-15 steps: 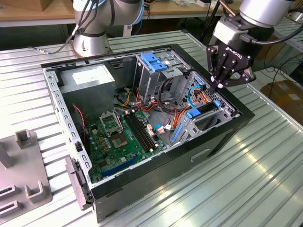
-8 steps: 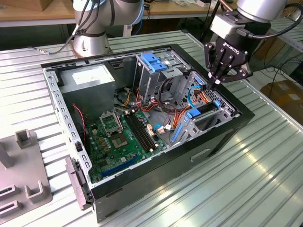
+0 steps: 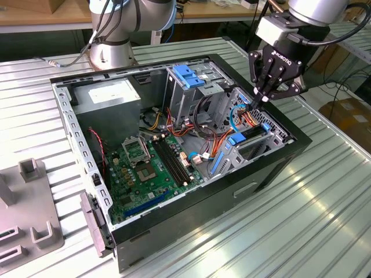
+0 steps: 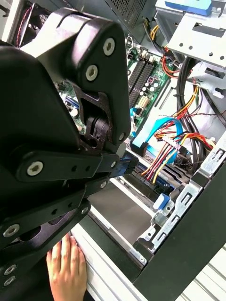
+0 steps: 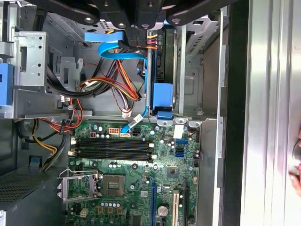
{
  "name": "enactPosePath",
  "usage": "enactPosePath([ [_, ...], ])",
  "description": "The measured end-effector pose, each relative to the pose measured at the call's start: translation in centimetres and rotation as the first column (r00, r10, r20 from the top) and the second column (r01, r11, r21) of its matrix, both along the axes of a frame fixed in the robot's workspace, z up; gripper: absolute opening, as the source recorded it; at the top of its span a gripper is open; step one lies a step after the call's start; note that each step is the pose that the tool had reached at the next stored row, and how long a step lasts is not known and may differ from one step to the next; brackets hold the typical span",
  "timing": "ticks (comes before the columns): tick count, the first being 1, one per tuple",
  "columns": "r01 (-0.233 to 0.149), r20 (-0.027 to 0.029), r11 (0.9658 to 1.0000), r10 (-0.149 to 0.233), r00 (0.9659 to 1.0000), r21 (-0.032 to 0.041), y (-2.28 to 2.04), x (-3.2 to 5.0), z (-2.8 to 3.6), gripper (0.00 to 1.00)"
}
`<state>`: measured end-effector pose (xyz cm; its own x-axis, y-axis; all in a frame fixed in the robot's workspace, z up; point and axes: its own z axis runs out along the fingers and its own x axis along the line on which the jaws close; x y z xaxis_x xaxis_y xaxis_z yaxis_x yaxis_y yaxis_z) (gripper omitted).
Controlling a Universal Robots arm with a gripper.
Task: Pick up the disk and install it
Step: 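Insert the second disk wire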
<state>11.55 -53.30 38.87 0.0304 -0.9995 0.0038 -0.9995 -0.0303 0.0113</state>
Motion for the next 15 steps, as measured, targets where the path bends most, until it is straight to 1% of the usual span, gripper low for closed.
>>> enactPosePath([
  [9,0.0,-0.0001,1.0,0.0,1.0,0.0,0.0,0.0,0.06,0.1],
  [11,0.0,-0.0004,1.0,0.0,1.0,0.0001,0.09,0.0,0.25,0.1],
  [15,0.0,-0.0006,1.0,0.0,1.0,-0.0001,0.44,0.01,0.3,0.1],
])
